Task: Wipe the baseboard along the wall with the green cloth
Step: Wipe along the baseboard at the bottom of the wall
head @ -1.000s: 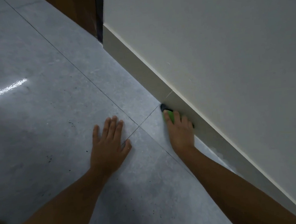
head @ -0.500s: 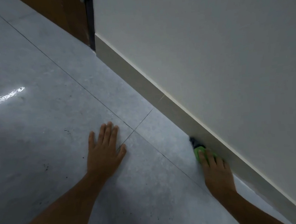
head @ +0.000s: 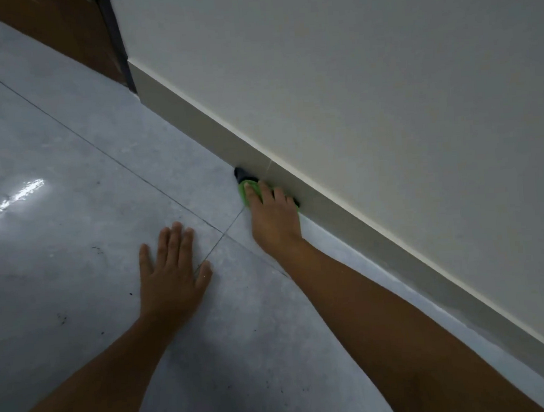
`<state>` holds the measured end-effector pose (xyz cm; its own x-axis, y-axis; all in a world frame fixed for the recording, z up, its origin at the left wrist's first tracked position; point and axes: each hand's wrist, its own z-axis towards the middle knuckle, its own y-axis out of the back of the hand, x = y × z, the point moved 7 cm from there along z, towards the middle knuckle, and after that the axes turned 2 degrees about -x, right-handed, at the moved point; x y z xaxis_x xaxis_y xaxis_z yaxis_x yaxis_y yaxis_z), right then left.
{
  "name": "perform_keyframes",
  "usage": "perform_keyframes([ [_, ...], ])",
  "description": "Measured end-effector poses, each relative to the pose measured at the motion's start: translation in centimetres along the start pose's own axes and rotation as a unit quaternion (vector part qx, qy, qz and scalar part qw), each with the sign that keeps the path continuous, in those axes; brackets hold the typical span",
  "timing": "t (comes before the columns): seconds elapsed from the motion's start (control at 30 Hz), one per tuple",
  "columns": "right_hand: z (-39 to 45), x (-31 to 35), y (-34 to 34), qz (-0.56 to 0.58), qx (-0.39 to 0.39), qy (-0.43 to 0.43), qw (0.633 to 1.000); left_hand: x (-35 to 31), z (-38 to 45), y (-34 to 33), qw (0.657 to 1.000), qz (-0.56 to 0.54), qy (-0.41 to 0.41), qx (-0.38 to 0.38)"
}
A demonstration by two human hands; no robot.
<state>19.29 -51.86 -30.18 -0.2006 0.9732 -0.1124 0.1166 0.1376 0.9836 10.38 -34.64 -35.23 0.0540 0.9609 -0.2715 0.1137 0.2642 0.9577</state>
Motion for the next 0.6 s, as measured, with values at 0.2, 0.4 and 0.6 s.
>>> perform_keyframes([
  [0.2,-10.4,-9.2,-2.3,-0.005,-0.015,0.0,1.0,-4.6,0.8,-0.4,1.0,-0.004,-0.019,-0.001],
  [0.4,-22.5,-18.5,-5.5,-0.04,0.054,-0.13,0.989,-6.6,0.2,-1.8,0.999,0.003,-0.04,-0.016],
  [0.6,-13.8,-11.8,-3.7,-0.047,-0.002,-0.057,0.997,-6.5,0.3,-1.7,0.999,-0.004,-0.035,-0.02],
])
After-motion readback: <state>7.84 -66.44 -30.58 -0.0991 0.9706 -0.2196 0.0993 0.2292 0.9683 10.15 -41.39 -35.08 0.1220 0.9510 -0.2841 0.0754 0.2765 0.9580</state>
